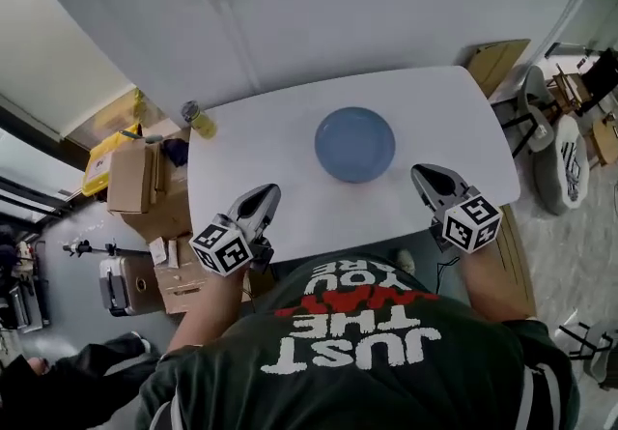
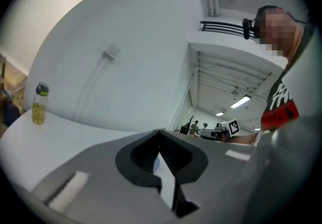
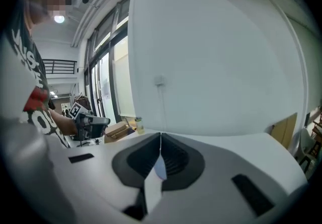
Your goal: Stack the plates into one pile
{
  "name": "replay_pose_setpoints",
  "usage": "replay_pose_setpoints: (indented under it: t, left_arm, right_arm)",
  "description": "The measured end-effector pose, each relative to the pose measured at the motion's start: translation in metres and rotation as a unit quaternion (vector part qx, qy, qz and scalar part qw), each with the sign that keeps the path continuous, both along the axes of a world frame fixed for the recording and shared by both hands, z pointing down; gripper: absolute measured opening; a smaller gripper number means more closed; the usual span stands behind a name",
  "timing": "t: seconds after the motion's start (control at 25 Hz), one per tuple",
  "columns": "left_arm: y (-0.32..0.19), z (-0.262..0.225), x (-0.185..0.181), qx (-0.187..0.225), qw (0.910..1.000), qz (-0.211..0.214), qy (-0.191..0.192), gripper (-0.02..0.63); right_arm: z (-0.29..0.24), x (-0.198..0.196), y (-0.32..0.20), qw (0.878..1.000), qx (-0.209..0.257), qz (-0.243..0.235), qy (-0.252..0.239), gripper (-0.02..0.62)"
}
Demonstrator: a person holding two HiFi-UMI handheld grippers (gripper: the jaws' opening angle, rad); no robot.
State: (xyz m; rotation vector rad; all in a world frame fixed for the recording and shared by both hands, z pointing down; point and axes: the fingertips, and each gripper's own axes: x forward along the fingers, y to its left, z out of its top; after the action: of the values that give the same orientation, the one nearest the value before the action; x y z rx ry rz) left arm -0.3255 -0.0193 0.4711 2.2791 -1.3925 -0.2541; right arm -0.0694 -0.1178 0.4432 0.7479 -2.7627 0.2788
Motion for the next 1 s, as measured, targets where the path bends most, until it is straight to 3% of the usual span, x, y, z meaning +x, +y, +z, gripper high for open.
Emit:
replay_pose_setpoints:
  t: [0.12,0.28,0.44,0.68,1.0]
  left_arm:
    - [-0.015,-0.012,0.034,0.026,0.9987,-0.045,0.002,0.008]
    - [-0.030,-0.032,0.086,0.051,0.9910,-0.116,0.042,0.008]
    - [-0.039,-0.043,0.117,0.043,0.9865,-0.156,0.022,0.008]
    - [-0.038,-0.058,0.125,0.043,0.9866,-0.148,-0.052,0.008]
    - [-0.023,-0.050,0.108,0.030,0.9885,-0.124,-0.081,0.008]
  right_arm:
    - [-0.003,0.028,-0.031,0.999,0.010,-0.038,-0.004,0.006]
    - [-0.006,0.062,-0.066,0.996,0.006,-0.089,-0.009,0.006]
    - [-0.006,0.080,-0.080,0.991,-0.007,-0.132,-0.013,0.006]
    - [-0.011,0.077,-0.090,0.992,-0.010,-0.122,-0.041,0.006]
    - [-0.003,0.065,-0.083,0.994,-0.034,-0.089,-0.044,0.005]
